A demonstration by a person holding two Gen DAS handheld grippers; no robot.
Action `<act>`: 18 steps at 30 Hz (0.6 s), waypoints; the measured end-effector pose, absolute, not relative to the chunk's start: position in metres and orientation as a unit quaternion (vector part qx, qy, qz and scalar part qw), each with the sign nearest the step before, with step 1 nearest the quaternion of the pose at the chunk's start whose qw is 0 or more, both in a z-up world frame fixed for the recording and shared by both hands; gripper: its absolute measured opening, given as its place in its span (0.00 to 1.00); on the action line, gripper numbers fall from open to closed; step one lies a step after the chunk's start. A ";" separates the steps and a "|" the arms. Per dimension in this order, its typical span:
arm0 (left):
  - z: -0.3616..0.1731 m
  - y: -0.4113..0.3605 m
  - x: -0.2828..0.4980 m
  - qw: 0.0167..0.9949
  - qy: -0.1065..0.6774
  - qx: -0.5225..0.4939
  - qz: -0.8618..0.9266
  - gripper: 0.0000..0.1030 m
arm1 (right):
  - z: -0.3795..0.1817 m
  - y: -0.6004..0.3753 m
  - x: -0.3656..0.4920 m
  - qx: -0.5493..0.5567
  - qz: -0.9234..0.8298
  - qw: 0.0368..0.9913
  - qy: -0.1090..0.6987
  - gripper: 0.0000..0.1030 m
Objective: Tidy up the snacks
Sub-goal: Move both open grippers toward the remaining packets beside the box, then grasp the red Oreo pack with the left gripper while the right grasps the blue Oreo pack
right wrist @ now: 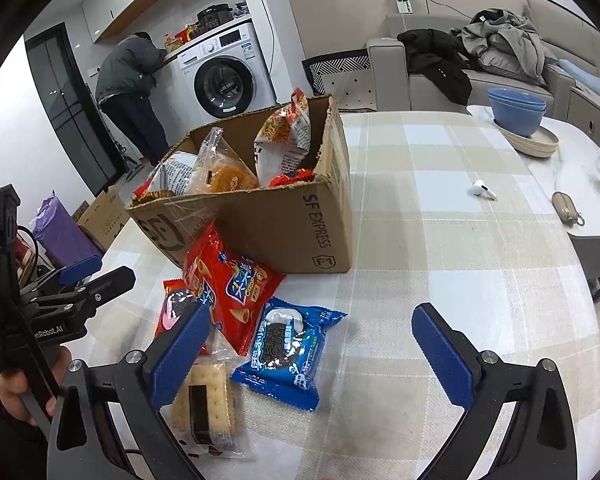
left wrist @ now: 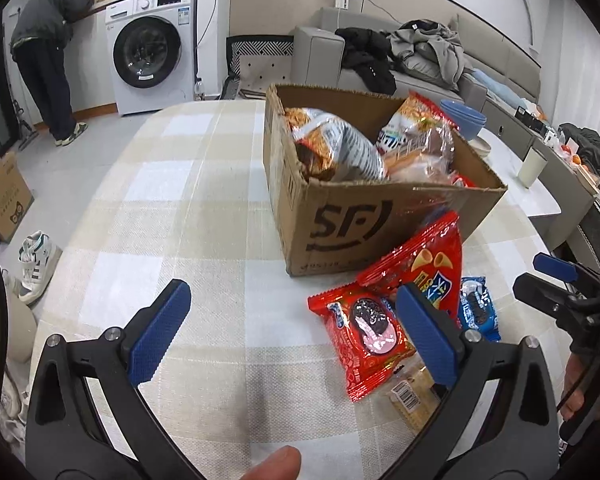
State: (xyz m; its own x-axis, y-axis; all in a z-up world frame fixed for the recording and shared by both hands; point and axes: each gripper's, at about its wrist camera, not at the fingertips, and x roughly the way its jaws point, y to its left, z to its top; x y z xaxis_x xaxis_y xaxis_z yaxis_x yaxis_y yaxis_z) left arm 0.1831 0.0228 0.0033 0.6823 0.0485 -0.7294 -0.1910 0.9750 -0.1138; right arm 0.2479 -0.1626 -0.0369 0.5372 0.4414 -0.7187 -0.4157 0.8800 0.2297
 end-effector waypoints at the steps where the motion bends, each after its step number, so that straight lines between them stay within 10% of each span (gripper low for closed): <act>1: 0.001 0.022 0.184 0.912 0.396 -0.089 0.066 0.99 | -0.038 -0.163 0.248 0.016 0.244 0.876 0.417 0.99; 18: -0.048 -0.003 0.222 0.880 0.469 -0.071 0.031 0.99 | -0.080 -0.149 0.251 -0.013 0.224 0.856 0.466 0.99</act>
State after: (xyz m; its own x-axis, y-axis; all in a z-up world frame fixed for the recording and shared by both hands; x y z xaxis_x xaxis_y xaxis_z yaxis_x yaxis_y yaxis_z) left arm 0.2215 -0.0026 -0.0480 0.5591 -0.0129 -0.8290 -0.1208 0.9879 -0.0969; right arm 0.2507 -0.1487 -0.0799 0.4657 0.3710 -0.8034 -0.3956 0.8994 0.1860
